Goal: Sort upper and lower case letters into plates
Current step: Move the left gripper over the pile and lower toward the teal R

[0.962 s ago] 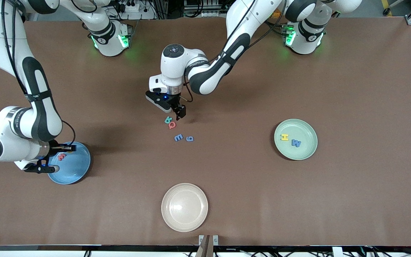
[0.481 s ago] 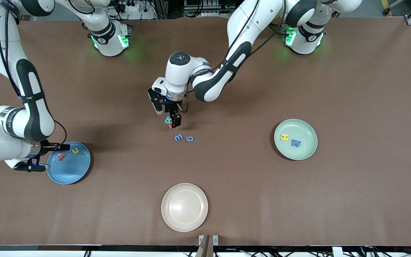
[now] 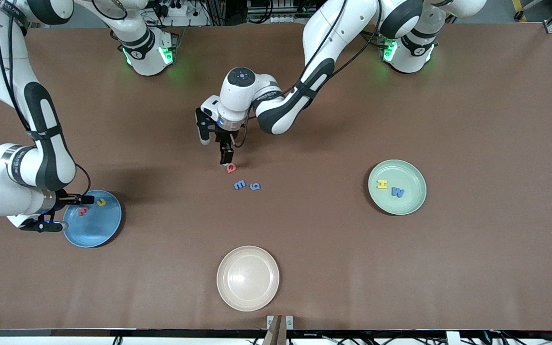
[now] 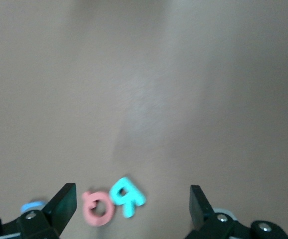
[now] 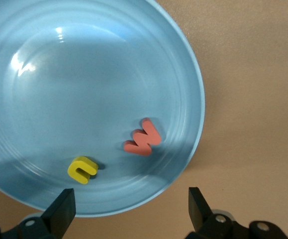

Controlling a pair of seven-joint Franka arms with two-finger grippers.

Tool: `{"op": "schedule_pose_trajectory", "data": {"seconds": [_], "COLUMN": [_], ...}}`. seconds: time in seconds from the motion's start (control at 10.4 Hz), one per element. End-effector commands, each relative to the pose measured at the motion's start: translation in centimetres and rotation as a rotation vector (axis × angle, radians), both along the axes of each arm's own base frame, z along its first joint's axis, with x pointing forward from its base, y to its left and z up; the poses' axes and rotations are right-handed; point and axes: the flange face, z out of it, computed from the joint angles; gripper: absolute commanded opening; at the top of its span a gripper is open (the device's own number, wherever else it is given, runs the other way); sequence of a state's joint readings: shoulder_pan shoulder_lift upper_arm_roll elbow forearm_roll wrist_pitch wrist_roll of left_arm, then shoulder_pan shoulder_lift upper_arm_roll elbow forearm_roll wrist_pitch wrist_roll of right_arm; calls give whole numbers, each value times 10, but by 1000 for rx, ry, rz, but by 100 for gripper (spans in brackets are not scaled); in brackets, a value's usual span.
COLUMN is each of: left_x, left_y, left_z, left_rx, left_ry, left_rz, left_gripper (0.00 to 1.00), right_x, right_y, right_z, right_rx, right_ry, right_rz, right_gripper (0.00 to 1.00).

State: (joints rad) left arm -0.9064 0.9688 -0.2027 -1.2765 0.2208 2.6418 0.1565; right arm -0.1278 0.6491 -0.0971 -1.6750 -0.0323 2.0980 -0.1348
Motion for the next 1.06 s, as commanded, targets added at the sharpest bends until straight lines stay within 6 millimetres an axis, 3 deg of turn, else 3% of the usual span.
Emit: {"op": "schedule_pose_trajectory", "data": {"seconds": [0.0,0.19,0.29,0.58,0.87,0.96], "left_x": [5,34,37,32,28,24], "left_y": [2,20,22,20,20,20], "left_z": [13,13,6,-29,-45,-58], "left_rx": [-27,-48,-60,-104,-119,-134], "left_ry": [7,21,42,22,21,23], "left_rz": [-66,-119,-136,-155,-151,-139], "left_gripper": [100,100,100,100,100,100], "right_x": [2,2,3,3,6,6], "right_y": [-6,-8,-12,-22,-24,-25], "right_z": [-7,-10,-16,-16,-22,-23], "right_rx": [-8,-12,-22,-29,-41,-42], "right_ry": [-10,-7,-2,-10,-42,-46], "right_rz": [7,8,14,8,15,14], "right_gripper": [100,100,100,100,100,100]}}
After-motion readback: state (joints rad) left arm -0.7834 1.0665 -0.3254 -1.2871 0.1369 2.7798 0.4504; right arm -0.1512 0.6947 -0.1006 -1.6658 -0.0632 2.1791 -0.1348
